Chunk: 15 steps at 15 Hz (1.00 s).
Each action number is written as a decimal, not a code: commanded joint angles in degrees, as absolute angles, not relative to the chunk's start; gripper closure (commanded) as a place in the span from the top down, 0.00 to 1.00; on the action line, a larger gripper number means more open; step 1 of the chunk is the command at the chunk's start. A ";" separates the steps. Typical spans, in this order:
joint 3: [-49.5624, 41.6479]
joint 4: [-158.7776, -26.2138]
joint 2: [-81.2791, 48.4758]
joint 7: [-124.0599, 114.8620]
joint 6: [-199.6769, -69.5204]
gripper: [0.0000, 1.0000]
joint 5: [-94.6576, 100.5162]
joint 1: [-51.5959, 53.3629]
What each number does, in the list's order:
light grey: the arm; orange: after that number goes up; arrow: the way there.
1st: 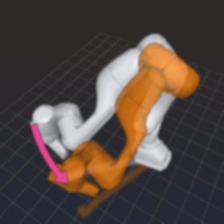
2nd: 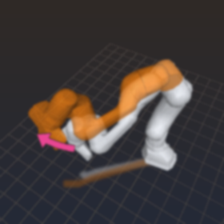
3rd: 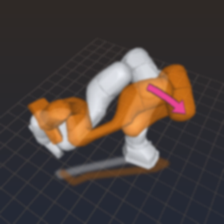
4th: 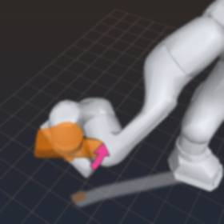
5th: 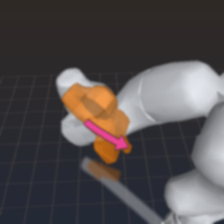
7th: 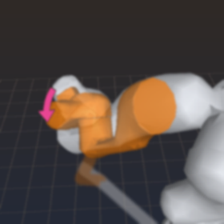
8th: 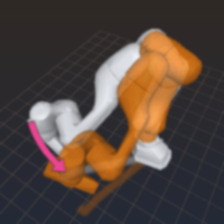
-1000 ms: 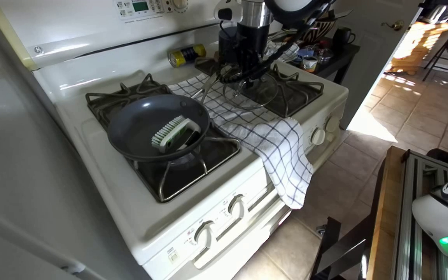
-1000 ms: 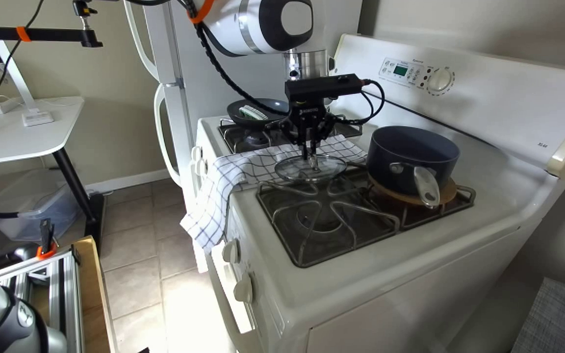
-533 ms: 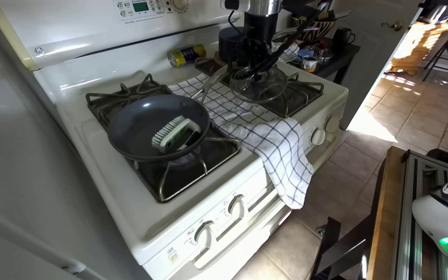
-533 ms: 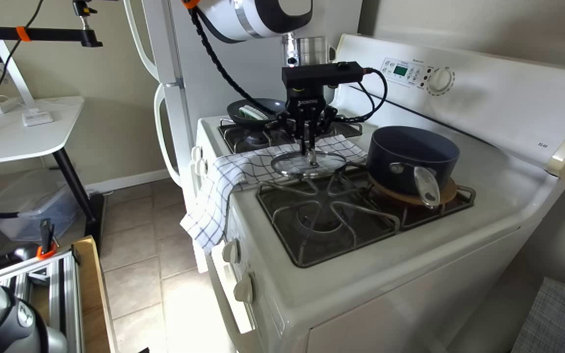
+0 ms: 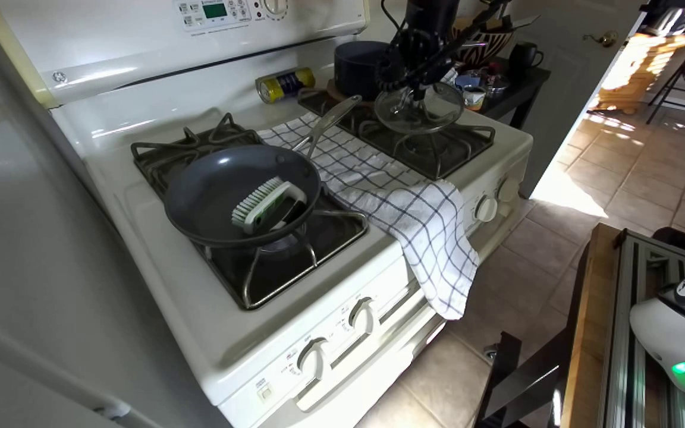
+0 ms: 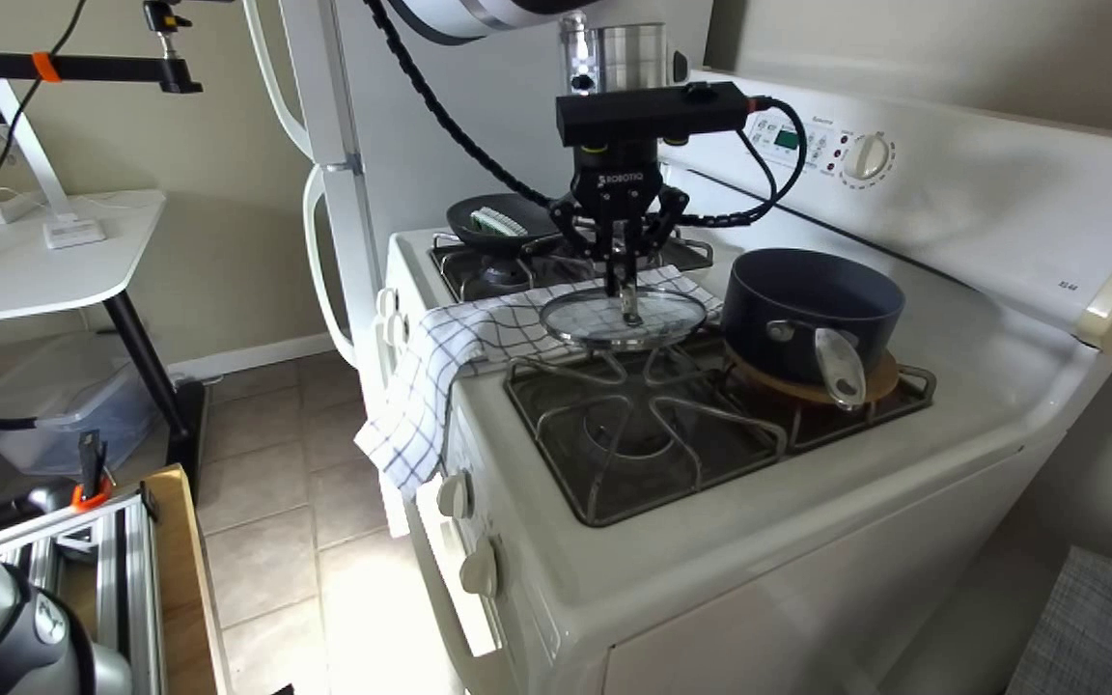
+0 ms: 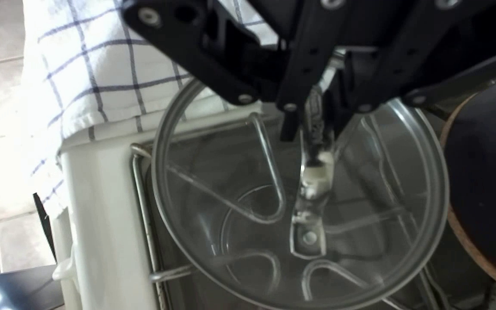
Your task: Put the glass lid on the pot.
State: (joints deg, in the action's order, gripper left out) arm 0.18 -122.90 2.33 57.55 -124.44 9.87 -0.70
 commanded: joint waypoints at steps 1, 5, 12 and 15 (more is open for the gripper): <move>-0.90 -123.06 6.41 61.23 -121.89 0.05 7.50 -0.58; -2.19 -118.37 6.44 65.77 -115.72 0.05 5.26 -0.60; -5.56 -104.37 2.08 70.74 -107.70 0.05 2.06 -2.60; -5.27 -106.48 3.32 69.90 -109.78 0.19 3.25 -2.92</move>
